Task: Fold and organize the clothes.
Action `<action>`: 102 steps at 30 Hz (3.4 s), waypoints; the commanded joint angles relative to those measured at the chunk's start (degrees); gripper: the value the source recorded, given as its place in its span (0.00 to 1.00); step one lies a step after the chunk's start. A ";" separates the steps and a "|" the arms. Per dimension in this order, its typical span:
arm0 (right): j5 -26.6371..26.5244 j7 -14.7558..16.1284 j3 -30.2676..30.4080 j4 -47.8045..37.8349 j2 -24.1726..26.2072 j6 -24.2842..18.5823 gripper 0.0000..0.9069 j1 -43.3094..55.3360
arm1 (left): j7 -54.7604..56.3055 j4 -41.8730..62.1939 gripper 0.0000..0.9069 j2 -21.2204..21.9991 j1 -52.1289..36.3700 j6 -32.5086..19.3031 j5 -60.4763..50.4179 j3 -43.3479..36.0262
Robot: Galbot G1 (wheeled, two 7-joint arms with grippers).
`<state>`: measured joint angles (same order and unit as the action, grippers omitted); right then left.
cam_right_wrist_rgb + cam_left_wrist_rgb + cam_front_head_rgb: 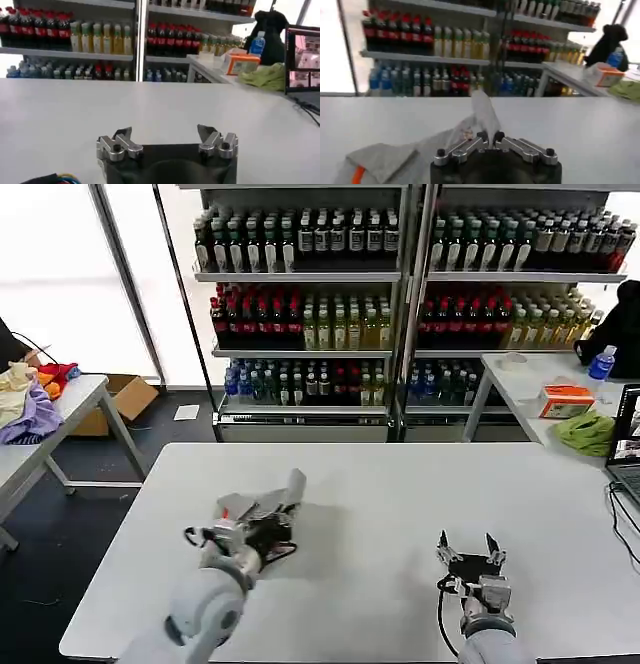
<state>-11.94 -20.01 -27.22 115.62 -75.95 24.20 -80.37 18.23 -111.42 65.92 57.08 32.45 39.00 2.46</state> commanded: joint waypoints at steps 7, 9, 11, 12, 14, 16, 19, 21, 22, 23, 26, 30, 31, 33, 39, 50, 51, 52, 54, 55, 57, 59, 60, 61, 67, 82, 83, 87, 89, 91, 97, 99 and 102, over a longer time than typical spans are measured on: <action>1.07 0.78 1.13 -4.18 -0.46 0.20 1.00 2.95 | 1.04 5.58 1.00 8.45 -10.13 -5.42 6.53 -11.60; 0.37 0.99 1.66 -4.87 -0.51 0.12 1.00 3.78 | 1.18 3.83 1.00 8.74 -9.76 -6.30 10.10 -10.36; -1.41 1.03 2.23 -5.32 -0.56 0.12 1.00 4.71 | 1.41 2.42 1.00 8.67 -9.43 -6.30 10.37 -8.50; -3.02 1.02 2.69 -5.51 -0.60 0.23 1.00 5.68 | 1.59 1.88 1.00 8.41 -9.32 -6.21 10.30 -7.74; -5.94 0.98 4.04 -6.02 -0.60 0.20 1.00 7.05 | 2.26 0.29 1.00 7.59 -8.98 -5.61 10.78 -5.72; -9.73 0.45 5.35 -6.02 -0.61 0.38 1.00 8.32 | 2.87 -1.56 1.00 6.25 -7.99 -4.09 10.34 -2.82; -19.61 -1.26 7.28 -5.31 -0.65 2.49 1.00 10.40 | 2.03 -3.64 1.00 1.61 -5.12 -0.45 3.78 1.74; -22.67 -2.38 8.75 -5.01 -0.48 3.70 1.00 11.28 | 1.99 -4.77 1.00 -2.13 -2.91 0.68 2.50 3.95; -24.44 -3.22 10.11 -4.68 -0.22 4.42 1.00 11.97 | 2.04 -5.64 1.00 -3.40 -1.55 0.65 2.15 4.96; -25.63 -3.70 11.19 -4.23 0.02 5.22 1.00 12.61 | 2.09 -5.97 1.00 -4.63 -0.64 0.71 1.69 5.97; -28.36 -5.06 13.47 -3.56 0.55 7.16 1.00 13.92 | 2.13 -7.16 1.00 -6.92 2.85 0.75 0.50 9.48; -28.87 -6.46 16.18 -4.58 1.40 8.18 1.00 15.67 | 0.79 -8.37 1.00 -10.26 8.45 0.78 -3.81 12.18; -29.65 -6.70 16.77 -4.82 1.70 8.40 1.00 16.14 | 0.23 -8.50 1.00 -10.53 9.01 0.76 -5.07 12.65; -32.22 -7.72 17.82 -5.03 2.64 8.93 1.00 17.30 | -0.39 -9.27 1.00 -12.01 11.80 0.77 -5.85 14.95; -34.66 -8.61 21.21 -7.16 4.44 9.03 1.00 20.29 | -0.06 -9.66 1.00 -12.49 14.11 0.76 -5.41 18.15; -36.23 -9.70 25.29 -9.67 5.25 9.12 0.47 23.29 | 0.46 -9.17 1.00 -11.69 16.02 0.71 -3.83 20.28; -36.23 -9.90 25.63 -9.84 5.17 9.13 0.44 23.34 | 0.51 -9.15 1.00 -11.72 15.92 0.70 -3.58 20.38; -36.22 -10.11 25.95 -9.94 5.12 9.13 0.43 23.31 | 0.53 -9.14 1.00 -11.76 15.86 0.71 -3.36 20.50; -36.25 -10.33 26.19 -9.96 5.18 9.13 0.43 23.22 | 0.52 -9.05 1.00 -11.78 15.76 0.71 -3.14 20.64; -36.32 -10.61 26.25 -10.05 5.20 9.14 0.43 23.19 | 0.51 -8.98 1.00 -11.78 15.73 0.70 -3.08 20.65; -36.56 -11.13 26.19 -10.19 5.25 9.14 0.43 23.16 | 0.48 -8.94 1.00 -11.62 15.71 0.69 -2.95 20.70; -36.97 -11.56 26.11 -10.33 5.27 9.14 0.42 23.05 | 0.48 -8.96 1.00 -11.41 15.77 0.70 -2.72 20.75; -36.99 -11.74 26.09 -10.46 5.28 9.14 0.19 22.98 | 0.47 -8.95 1.00 -11.35 15.79 0.68 -2.58 20.75; -36.91 -11.92 26.01 -10.55 5.16 9.11 0.00 22.84 | 0.47 -8.96 1.00 -11.24 15.85 0.68 -2.51 20.74; -36.54 -12.58 24.83 -9.23 5.99 9.08 0.00 22.15 | 0.48 -9.11 1.00 -10.95 16.13 0.67 -2.55 20.78; -35.70 -7.07 14.09 -7.11 18.47 8.92 0.00 17.64 | 0.49 -9.50 1.00 -7.96 16.01 0.64 -3.69 19.30; -35.30 -6.49 13.48 -7.35 19.02 8.90 0.00 17.49 | 0.52 -9.46 1.00 -7.83 15.86 0.64 -3.70 19.18; -33.73 -4.88 11.91 -9.11 20.00 8.71 0.00 18.18 | 0.52 -9.28 1.00 -7.26 15.34 0.65 -3.72 18.55; -32.62 -4.01 11.62 -10.25 19.98 8.71 0.00 19.15 | 0.49 -9.16 1.00 -7.09 15.24 0.64 -3.80 18.20; -30.98 -2.83 11.69 -11.55 19.70 8.53 0.00 20.98 | 0.46 -9.04 1.00 -6.97 15.15 0.65 -3.87 17.96; -26.79 0.15 12.45 -15.40 19.04 8.88 1.00 25.50 | 0.33 -9.19 1.00 -6.72 15.15 0.65 -3.85 18.27; -25.51 0.80 12.38 -15.71 18.97 8.83 1.00 25.74 | 0.24 -9.10 1.00 -6.84 15.35 0.65 -3.84 18.51; -23.24 1.20 11.64 -13.82 18.89 8.36 1.00 24.61 | 0.15 -8.85 1.00 -6.84 15.67 0.63 -3.84 18.57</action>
<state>-41.43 -22.31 -13.70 103.02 -58.26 32.91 -57.65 18.51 -120.58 58.89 72.46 33.10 35.15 21.01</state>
